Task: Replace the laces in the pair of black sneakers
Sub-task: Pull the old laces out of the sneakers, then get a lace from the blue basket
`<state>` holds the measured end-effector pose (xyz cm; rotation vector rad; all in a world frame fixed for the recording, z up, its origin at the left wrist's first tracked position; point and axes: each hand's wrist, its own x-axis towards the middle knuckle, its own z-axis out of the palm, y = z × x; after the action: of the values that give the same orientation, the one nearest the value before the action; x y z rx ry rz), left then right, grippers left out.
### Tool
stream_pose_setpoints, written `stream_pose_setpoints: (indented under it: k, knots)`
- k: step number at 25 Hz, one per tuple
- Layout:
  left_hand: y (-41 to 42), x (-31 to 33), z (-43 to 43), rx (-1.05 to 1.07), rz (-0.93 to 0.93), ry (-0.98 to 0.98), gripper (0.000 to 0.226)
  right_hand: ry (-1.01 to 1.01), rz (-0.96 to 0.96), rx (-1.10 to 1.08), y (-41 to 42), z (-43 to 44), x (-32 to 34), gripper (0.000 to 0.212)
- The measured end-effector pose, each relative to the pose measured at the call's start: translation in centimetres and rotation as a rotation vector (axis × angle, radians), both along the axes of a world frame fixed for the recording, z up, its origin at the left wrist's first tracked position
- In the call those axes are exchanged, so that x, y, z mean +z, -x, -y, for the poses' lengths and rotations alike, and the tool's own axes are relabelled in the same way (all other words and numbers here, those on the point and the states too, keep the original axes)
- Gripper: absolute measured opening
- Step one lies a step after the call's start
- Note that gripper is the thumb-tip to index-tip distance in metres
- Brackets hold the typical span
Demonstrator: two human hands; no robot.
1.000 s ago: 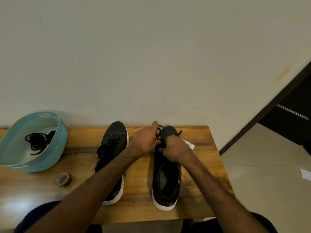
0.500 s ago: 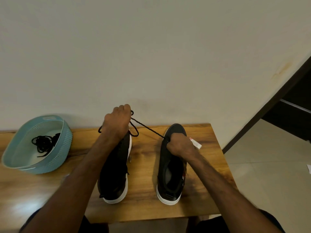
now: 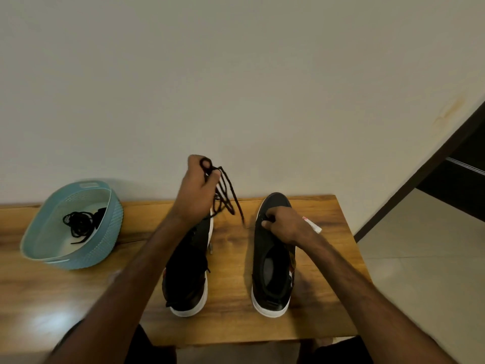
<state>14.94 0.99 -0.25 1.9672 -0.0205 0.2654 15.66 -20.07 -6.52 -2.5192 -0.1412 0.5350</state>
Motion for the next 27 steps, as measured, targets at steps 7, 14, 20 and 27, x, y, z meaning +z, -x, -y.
stream_pose_setpoints:
  k: [7, 14, 20, 27]
  knots:
    - [2.0, 0.9, 1.5, -0.004, -0.112, 0.677, 0.026, -0.933, -0.138, -0.371, 3.0, -3.3, 4.9, 0.053]
    - [7.7, 1.8, 5.0, 0.025, -0.152, 0.713, 0.041, -1.665, -0.537, -0.612, 8.9, -9.8, 6.9, 0.050]
    - [12.2, 0.6, 1.1, 0.038, -0.078, 0.723, 0.023, -0.956, -0.080, -0.398, 12.5, -9.2, 6.4, 0.025]
    - [15.4, 2.8, -2.1, -0.095, 0.066, 0.291, 0.017, -0.528, 0.455, -0.226, 15.2, -7.2, 10.2, 0.023]
